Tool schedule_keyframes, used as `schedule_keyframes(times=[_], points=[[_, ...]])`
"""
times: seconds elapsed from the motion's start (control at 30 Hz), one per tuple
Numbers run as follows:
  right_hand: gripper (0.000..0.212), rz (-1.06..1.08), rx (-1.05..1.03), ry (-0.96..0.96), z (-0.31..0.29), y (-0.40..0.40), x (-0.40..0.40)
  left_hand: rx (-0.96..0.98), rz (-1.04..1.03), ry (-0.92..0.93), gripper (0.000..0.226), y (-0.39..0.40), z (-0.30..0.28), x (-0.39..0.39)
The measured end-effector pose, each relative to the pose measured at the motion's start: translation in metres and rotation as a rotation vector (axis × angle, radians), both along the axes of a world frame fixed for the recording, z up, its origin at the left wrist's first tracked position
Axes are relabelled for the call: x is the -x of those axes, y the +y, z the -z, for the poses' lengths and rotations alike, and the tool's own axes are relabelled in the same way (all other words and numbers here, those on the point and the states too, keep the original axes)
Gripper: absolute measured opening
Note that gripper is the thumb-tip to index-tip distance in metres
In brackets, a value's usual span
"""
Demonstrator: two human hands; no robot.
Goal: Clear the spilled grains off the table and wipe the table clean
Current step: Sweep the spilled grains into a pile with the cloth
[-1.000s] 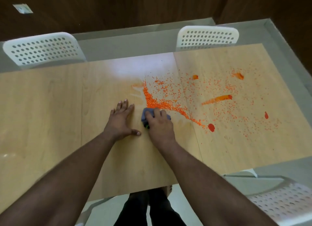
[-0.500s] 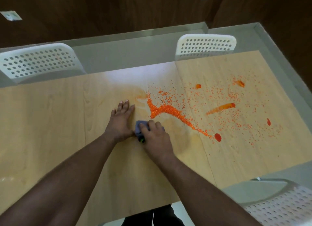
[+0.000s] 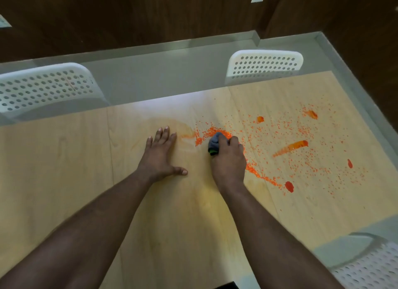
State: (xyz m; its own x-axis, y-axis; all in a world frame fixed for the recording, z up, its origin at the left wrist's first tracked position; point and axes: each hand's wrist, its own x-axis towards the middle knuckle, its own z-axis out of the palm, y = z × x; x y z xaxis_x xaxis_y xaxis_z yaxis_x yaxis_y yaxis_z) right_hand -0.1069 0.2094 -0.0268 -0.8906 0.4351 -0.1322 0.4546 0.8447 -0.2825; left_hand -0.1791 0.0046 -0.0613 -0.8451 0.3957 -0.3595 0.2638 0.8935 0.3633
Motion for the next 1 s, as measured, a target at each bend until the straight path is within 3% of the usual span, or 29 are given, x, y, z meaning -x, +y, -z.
schedule_keyframes(times=[0.13,0.27,0.37,0.47,0.73,0.83,1.0], points=[[0.06,-0.264,0.073,0.025,-0.004,-0.047,-0.006,-0.032,-0.015,0.036,0.143,-0.011,-0.001,0.011],[0.055,-0.505,0.01,-0.01,0.01,-0.087,0.005,-0.061,-0.064,0.063,0.136,-0.036,-0.002,0.014],[0.069,-0.462,0.033,-0.041,0.013,-0.089,0.027,-0.055,-0.11,0.043,0.151,-0.053,0.002,0.014],[0.059,-0.298,0.043,-0.042,0.013,-0.074,0.049,-0.033,-0.104,0.024,0.159,-0.054,0.004,0.017],[0.053,0.071,0.032,0.008,0.011,-0.02,0.068,0.025,0.028,-0.005,0.145,-0.038,-0.007,0.036],[0.059,0.057,0.017,0.04,0.004,-0.026,0.061,0.014,-0.001,0.005,0.141,-0.02,-0.009,0.049],[0.063,-0.262,0.103,-0.008,-0.004,-0.051,0.08,-0.009,0.045,0.022,0.131,0.016,-0.011,0.076]])
